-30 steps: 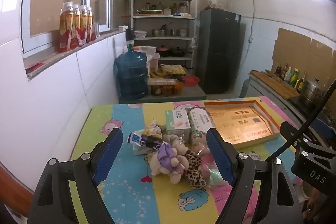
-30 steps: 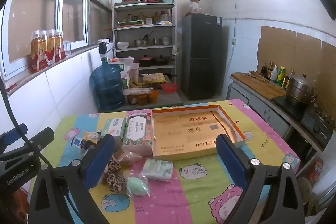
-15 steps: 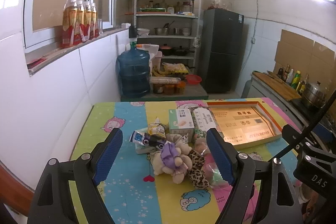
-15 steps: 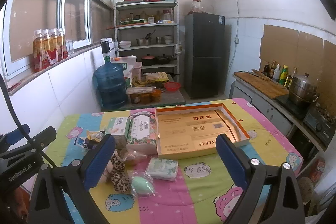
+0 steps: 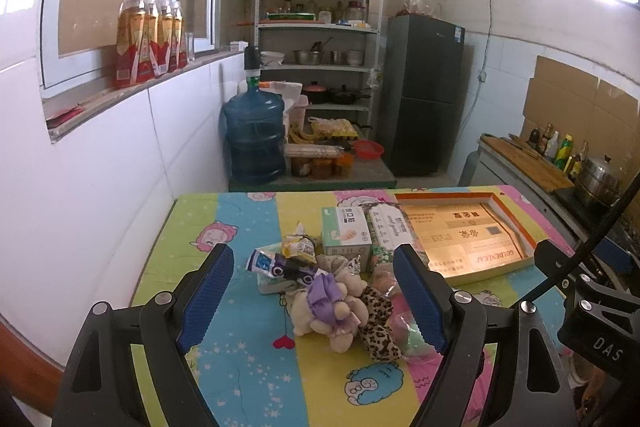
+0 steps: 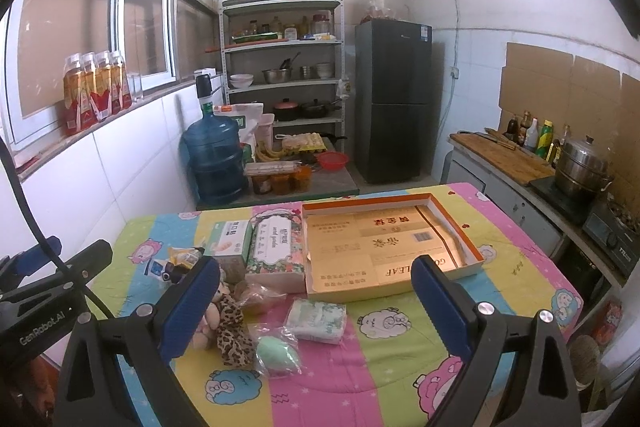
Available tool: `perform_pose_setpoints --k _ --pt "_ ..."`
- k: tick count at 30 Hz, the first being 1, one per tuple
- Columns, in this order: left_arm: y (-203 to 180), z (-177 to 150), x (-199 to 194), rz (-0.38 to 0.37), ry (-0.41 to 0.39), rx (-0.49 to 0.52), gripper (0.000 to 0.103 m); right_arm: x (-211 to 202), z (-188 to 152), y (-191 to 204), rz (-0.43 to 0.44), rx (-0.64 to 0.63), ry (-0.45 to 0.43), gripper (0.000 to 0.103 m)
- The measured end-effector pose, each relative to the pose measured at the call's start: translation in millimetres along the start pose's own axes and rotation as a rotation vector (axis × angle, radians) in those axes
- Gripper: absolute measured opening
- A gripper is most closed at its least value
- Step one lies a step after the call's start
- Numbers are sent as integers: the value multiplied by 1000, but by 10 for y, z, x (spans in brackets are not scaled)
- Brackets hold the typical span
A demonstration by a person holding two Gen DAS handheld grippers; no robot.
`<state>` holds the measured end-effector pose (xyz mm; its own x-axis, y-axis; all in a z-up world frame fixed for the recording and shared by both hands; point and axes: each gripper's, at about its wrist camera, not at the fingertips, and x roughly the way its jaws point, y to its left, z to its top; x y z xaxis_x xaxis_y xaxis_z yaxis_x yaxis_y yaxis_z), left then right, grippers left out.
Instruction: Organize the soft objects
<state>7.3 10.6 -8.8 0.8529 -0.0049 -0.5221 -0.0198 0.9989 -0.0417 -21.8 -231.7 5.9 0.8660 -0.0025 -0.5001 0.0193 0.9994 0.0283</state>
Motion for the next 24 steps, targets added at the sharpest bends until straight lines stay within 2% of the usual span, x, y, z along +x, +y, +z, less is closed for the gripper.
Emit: perform_pose_setpoints --k 24 --pt "67 18 100 -2 19 -10 83 97 -10 90 13 -10 12 97"
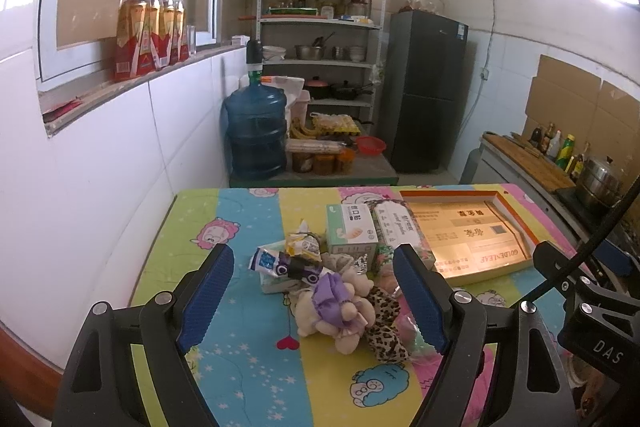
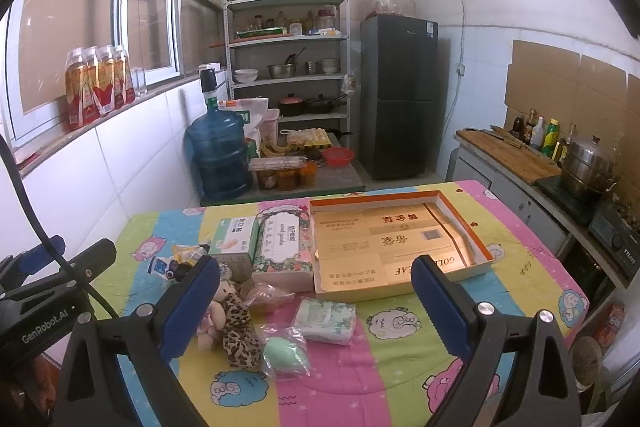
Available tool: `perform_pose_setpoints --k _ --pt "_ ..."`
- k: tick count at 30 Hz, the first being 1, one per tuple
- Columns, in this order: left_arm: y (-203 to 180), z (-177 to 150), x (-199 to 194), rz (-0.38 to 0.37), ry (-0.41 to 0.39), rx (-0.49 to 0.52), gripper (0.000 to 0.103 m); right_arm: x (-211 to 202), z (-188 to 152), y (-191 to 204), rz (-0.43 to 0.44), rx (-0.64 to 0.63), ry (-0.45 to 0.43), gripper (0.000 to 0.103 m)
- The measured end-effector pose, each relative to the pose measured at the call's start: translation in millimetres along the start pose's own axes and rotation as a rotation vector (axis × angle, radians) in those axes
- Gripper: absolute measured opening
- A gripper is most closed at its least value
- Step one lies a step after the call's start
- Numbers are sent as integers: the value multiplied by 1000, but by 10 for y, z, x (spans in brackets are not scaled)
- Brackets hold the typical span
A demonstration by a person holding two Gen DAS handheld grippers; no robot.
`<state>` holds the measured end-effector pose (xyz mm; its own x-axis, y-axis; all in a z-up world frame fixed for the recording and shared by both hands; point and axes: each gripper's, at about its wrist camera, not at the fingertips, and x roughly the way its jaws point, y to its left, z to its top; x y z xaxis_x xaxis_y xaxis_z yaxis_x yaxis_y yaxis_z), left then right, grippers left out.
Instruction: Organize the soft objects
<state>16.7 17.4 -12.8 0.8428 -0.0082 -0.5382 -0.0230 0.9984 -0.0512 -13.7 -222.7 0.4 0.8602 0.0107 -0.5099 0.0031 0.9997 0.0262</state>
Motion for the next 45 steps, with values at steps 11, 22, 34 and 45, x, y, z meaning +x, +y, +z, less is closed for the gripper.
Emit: perform_pose_setpoints --k 11,22,34,45 --pt "10 4 49 0 10 -2 83 44 -10 24 6 -3 9 97" --pt "-20 0 108 1 21 -2 83 107 -42 33 8 -5 19 97" --pt "-38 -7 246 6 48 -19 83 240 -62 -56 18 -13 60 97" --pt "48 -220 468 -29 57 -7 83 599 -349 -48 128 -75 202 94"
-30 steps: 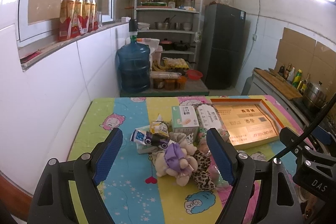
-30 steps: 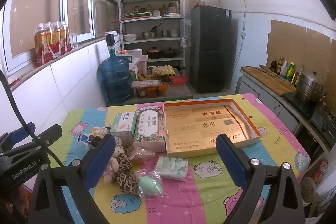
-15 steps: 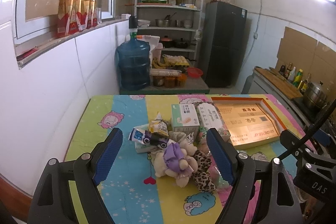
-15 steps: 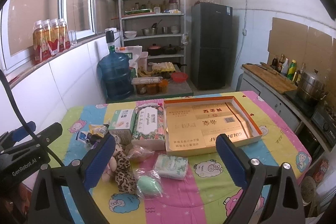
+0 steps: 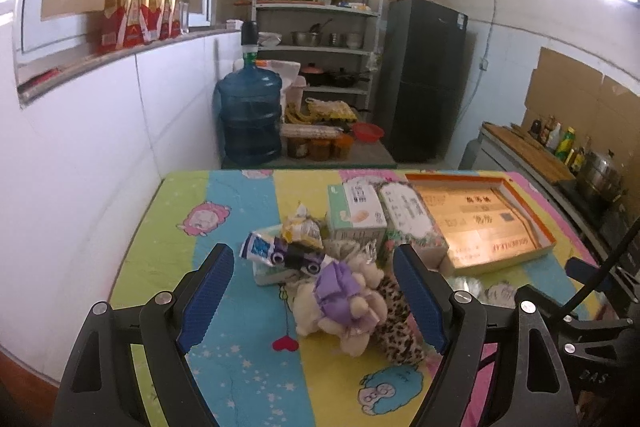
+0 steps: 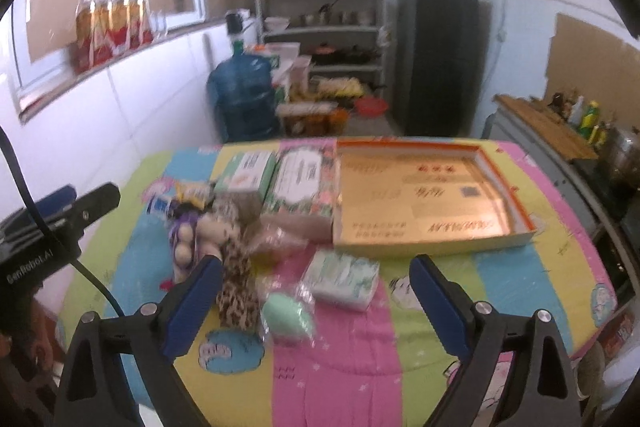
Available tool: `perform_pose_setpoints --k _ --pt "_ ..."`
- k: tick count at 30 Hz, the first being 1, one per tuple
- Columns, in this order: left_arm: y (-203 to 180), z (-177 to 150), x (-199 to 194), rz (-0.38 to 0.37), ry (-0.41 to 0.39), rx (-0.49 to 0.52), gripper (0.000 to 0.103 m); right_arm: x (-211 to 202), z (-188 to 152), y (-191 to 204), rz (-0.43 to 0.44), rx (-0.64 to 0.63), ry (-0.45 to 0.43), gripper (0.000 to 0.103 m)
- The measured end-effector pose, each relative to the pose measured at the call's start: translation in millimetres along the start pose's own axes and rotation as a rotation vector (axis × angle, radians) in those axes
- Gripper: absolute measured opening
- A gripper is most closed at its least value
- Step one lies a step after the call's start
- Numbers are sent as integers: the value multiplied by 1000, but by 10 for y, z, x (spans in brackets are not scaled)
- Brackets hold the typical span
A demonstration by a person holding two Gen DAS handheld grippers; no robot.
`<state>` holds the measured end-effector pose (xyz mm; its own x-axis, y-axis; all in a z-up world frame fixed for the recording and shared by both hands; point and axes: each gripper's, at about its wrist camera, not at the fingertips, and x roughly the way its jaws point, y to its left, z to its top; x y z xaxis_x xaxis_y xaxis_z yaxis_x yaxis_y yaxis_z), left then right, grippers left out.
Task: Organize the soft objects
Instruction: 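Lower the left tool onto the teddy in purple dress and close it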
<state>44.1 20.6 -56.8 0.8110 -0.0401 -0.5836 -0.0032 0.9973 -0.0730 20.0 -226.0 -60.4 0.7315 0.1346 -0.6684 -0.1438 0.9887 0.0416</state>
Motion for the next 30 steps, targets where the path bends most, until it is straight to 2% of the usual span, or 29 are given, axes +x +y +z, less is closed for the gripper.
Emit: perform_pose_setpoints --k 6,12,16,24,27,30 --pt "27 -160 172 -22 46 -15 83 278 -142 -39 67 -14 82 93" --pt "-7 -207 387 -29 73 -16 83 471 -165 -77 78 -34 123 92" --pt "-43 -203 583 -53 88 -16 83 581 -120 -81 112 -52 160 83" --pt "-31 -244 902 -87 124 -33 82 702 -95 -78 137 -95 135 83" --pt "-49 -258 967 -92 130 -29 74 711 -80 -34 140 -130 113 83" --pt "-41 -294 1038 -86 153 -19 59 717 -73 37 139 -173 95 83"
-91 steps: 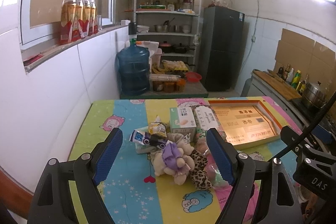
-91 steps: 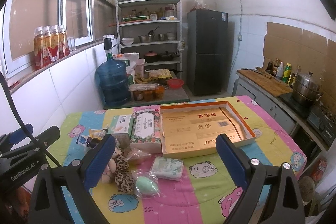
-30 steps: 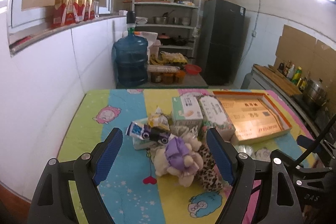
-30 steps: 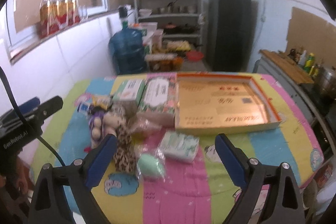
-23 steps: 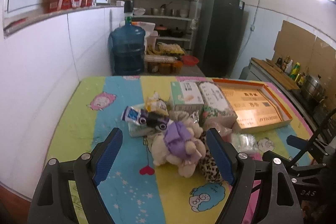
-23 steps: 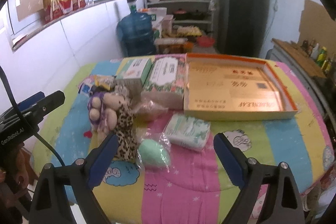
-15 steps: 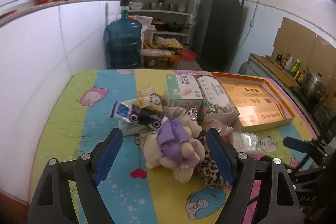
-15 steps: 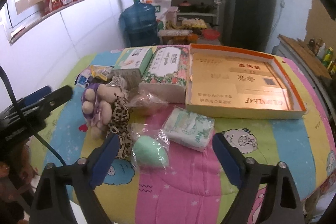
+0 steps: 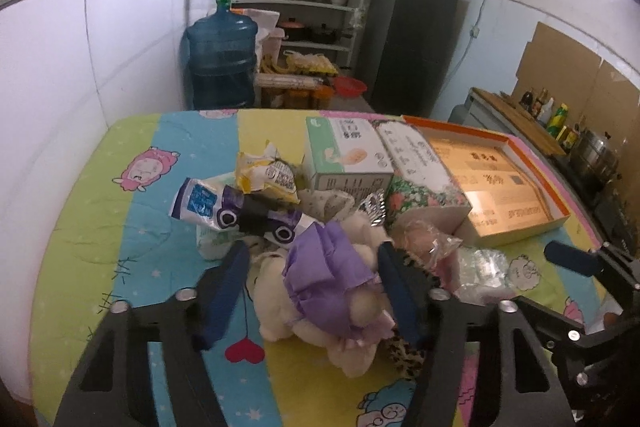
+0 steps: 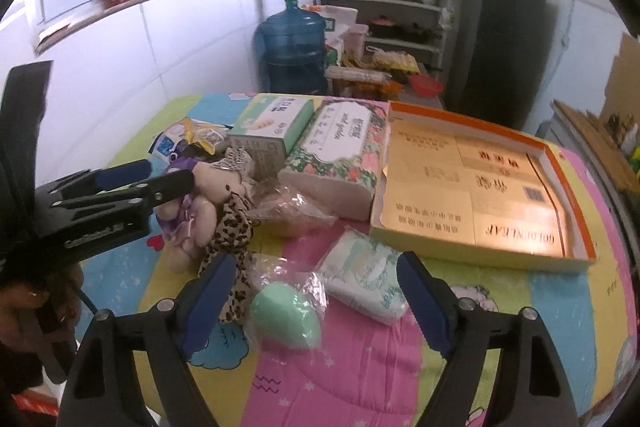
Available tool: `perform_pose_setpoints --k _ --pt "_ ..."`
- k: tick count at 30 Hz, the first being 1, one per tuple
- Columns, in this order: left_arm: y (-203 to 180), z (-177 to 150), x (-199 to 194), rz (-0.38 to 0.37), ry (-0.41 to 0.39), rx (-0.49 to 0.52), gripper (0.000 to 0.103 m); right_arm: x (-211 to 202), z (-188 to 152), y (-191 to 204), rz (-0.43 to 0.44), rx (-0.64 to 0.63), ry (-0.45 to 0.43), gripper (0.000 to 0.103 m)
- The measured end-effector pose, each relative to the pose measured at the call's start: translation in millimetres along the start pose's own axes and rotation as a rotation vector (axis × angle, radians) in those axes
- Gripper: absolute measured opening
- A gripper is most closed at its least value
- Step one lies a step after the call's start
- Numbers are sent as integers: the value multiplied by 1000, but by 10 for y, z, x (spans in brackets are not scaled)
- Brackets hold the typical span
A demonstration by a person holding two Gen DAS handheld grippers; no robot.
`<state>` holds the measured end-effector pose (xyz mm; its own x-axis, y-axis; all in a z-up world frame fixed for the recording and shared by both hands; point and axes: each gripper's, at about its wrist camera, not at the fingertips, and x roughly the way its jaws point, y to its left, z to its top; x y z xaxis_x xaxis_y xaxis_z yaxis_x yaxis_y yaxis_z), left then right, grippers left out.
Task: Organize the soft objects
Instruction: 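Lower the left tool onto the teddy in purple dress and close it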
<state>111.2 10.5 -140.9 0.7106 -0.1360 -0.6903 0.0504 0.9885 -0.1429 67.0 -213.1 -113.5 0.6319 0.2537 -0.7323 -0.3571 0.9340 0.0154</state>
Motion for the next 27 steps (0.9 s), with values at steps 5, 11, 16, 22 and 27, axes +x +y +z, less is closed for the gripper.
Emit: perform_pose_setpoints --k 5,11,16,22,27 --pt "25 -11 35 -26 1 -9 51 72 41 23 47 5 1 83" --pt "26 -7 -59 -37 -37 7 21 208 174 73 139 36 37 70" --pt "140 3 -153 -41 -52 -25 13 298 278 134 199 58 61 65" --pt "281 -40 -250 -35 -71 -46 11 315 491 257 231 25 19 64" --pt "375 -44 -395 -24 -107 -53 10 338 670 370 270 -3 -12 64"
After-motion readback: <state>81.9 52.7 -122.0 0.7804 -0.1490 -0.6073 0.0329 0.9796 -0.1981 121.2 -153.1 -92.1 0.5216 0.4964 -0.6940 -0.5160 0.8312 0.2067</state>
